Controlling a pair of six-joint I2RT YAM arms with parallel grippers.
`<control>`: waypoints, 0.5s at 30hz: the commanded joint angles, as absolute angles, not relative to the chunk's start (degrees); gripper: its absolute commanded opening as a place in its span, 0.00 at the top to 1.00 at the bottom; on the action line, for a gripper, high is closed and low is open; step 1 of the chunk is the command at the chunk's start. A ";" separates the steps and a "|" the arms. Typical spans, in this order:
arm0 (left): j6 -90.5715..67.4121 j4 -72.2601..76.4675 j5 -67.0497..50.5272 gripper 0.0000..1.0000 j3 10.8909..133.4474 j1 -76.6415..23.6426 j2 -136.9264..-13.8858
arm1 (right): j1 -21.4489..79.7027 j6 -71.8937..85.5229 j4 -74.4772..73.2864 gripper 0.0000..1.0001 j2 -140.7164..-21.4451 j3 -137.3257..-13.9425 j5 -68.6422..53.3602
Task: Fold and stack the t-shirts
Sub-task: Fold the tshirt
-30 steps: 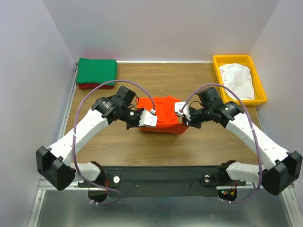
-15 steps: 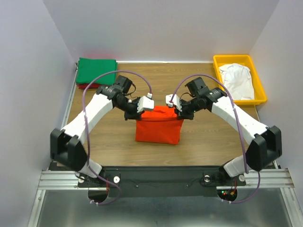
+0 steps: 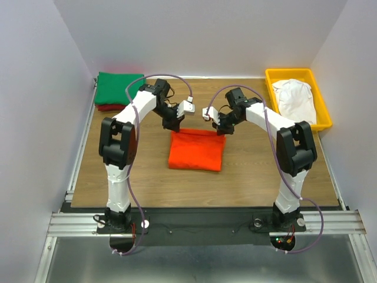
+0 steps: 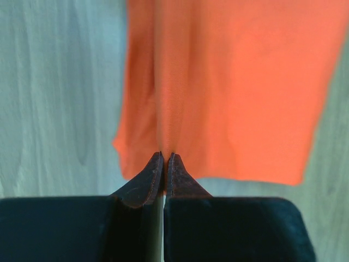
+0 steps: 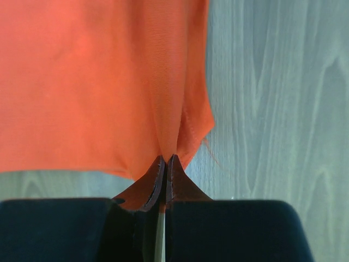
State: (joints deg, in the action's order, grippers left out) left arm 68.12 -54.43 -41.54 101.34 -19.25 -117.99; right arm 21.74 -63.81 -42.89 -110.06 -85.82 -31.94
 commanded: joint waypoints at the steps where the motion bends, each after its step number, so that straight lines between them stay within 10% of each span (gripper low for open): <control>1: 66.98 -57.66 -41.92 1.00 109.50 -18.37 -123.11 | 19.08 -64.78 -39.03 0.99 -112.41 -85.97 -30.59; 15: 60.12 -52.12 -42.54 1.00 109.42 -17.23 -123.05 | 18.19 -58.36 -32.52 0.96 -111.88 -87.19 -30.15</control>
